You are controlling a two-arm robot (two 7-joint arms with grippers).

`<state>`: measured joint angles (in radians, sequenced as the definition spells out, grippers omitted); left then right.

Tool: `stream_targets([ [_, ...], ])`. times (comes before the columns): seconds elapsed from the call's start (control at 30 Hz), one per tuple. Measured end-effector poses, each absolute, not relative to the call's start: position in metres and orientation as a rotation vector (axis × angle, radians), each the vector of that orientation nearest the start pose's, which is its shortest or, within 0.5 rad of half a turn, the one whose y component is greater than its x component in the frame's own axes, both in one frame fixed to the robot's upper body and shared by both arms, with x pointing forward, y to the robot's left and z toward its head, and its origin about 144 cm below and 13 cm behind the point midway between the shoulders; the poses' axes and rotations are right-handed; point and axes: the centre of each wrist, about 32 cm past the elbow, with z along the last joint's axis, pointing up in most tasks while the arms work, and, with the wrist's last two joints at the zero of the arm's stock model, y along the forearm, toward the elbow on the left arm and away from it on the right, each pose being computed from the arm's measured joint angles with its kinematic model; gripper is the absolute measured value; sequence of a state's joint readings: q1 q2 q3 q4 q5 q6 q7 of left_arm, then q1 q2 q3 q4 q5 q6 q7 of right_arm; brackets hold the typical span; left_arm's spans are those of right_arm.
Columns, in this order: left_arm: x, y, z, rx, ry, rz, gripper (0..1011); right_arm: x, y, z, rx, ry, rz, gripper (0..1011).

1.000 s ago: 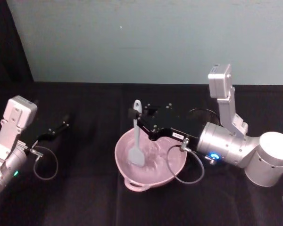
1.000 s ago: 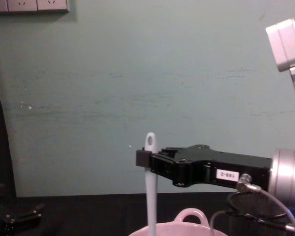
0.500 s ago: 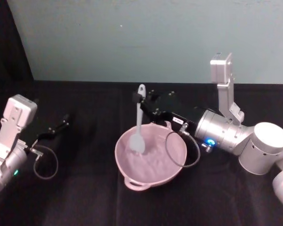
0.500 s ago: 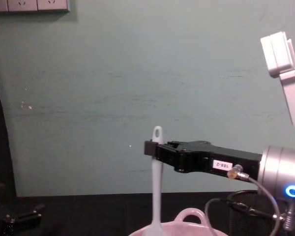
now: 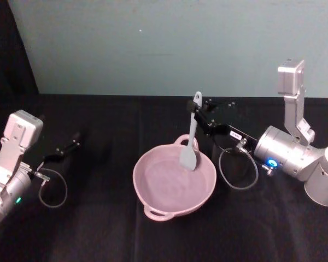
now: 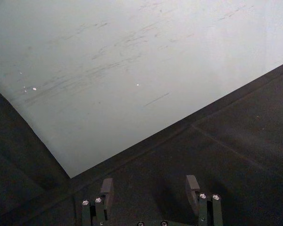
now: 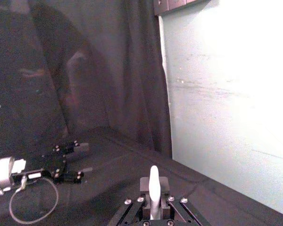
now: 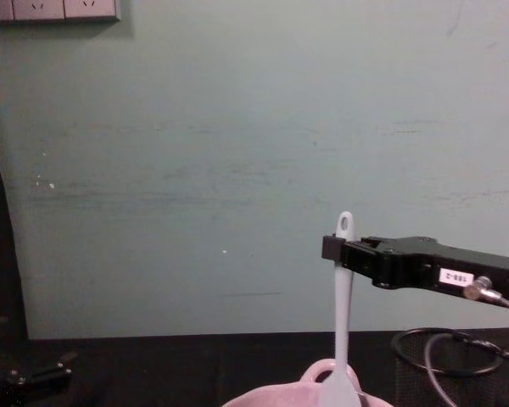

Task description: Use the one hand to pick up the spoon and stir the clear water in the bowl.

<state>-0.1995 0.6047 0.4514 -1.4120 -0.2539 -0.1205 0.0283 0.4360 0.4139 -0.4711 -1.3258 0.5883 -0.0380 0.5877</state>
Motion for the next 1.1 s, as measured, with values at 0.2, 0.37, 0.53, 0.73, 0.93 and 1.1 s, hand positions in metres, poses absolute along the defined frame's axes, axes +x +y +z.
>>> stream_targets([
  [0.2, 0.489, 0.310, 1.140, 0.304, -0.285, 1.248, 1005, 0.546, -0.247, 1.200, 0.032, -0.018, -0.652, 114],
  [0.37, 0.489, 0.310, 1.140, 0.305, -0.285, 1.248, 1005, 0.534, -0.232, 1.200, 0.005, -0.024, -0.583, 114],
  [0.53, 0.489, 0.310, 1.140, 0.304, -0.285, 1.248, 1005, 0.529, -0.216, 1.202, 0.013, -0.029, -0.529, 114],
  [0.73, 0.489, 0.310, 1.140, 0.304, -0.285, 1.248, 1005, 0.531, -0.204, 1.203, 0.028, -0.033, -0.496, 114],
  [0.93, 0.489, 0.310, 1.140, 0.304, -0.285, 1.248, 1005, 0.541, -0.197, 1.199, 0.052, -0.026, -0.502, 114],
  [1.1, 0.489, 0.310, 1.140, 0.304, -0.285, 1.248, 1005, 0.554, -0.201, 1.193, 0.070, -0.005, -0.542, 114],
])
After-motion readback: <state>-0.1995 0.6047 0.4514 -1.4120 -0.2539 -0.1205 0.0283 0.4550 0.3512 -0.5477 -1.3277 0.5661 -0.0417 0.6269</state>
